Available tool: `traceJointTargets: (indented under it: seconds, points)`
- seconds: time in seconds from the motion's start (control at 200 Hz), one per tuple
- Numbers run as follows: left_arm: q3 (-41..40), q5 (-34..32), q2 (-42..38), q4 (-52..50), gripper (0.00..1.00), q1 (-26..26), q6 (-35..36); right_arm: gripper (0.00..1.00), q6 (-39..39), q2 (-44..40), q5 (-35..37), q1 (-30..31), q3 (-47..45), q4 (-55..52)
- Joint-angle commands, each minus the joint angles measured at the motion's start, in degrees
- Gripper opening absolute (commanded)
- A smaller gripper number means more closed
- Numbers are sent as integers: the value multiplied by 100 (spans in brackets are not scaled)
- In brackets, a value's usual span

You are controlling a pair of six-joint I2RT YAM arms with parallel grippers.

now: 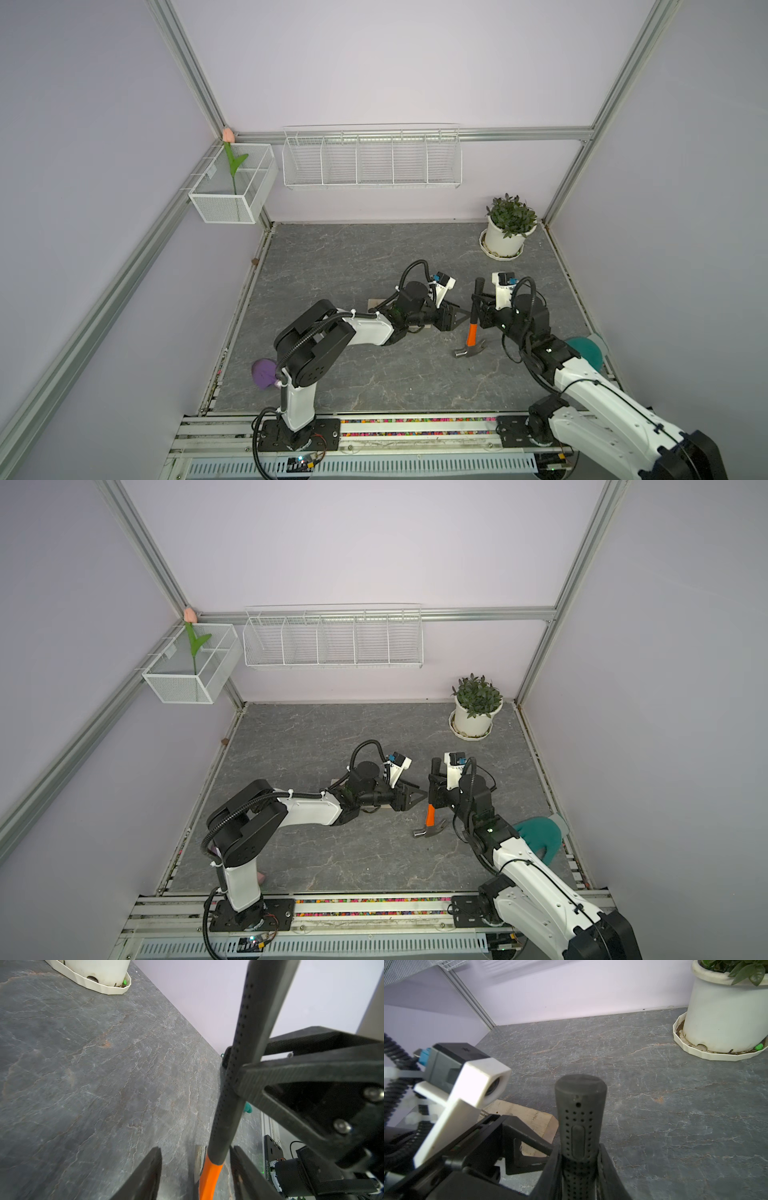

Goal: Use a claw hammer to pull out a nail
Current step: Pick up the hammer at the center of the board.

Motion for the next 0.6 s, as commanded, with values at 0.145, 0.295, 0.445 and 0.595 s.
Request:
traceJointTargets:
  seconds: [0.145, 0.295, 0.445, 0.595]
  points:
    - [300, 352, 328, 484, 57, -110, 34, 7, 358, -185, 17, -47, -52, 338]
    - [533, 427, 540, 400, 57, -143, 66, 7, 504, -183, -75, -77, -102, 442]
    - [632, 533, 702, 622, 54, -205, 41, 7, 583, -186, -108, -114, -116, 500]
    - [559, 516, 677, 835, 25, -201, 78, 7, 728, -296, -256, -248, -113, 395]
